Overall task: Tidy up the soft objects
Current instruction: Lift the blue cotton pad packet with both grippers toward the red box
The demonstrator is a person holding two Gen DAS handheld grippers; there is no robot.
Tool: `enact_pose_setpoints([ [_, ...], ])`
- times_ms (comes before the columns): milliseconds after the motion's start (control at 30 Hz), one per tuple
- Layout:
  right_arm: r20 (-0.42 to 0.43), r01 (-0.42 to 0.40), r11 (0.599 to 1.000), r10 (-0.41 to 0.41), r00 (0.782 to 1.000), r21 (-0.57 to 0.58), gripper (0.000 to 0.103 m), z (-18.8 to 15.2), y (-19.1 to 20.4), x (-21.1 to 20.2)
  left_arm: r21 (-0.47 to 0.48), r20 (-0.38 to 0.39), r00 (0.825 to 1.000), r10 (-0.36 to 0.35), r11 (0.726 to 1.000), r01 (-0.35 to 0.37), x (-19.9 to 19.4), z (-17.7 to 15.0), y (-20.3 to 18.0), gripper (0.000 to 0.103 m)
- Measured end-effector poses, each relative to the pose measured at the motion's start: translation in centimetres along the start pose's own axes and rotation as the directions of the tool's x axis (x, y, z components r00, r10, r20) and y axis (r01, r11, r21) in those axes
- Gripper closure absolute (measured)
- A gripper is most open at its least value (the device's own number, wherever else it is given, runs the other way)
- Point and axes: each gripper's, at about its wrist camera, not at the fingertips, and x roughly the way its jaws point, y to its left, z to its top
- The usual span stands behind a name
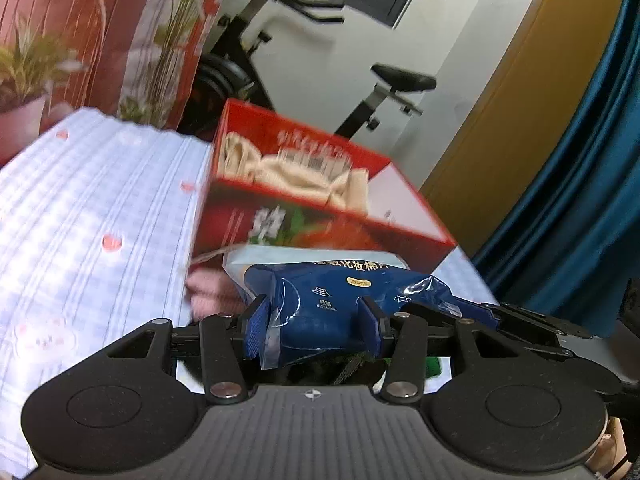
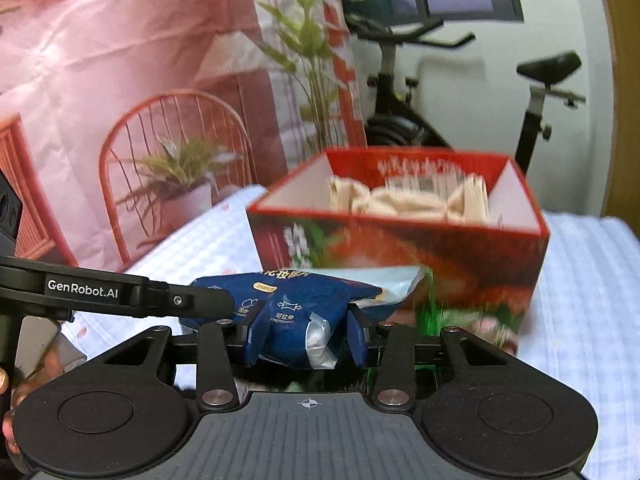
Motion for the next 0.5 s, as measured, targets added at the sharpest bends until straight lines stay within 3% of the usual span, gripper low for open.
enact_pose_setpoints([
  [500,0.097,0.002,0.999,0.002,0.995,-0.043,0.064,4.5,0.2,-1.9,0.022,0.076,0.996,-0.041,0.999,0.039,-1.5,2.8,-1.7,0.053],
])
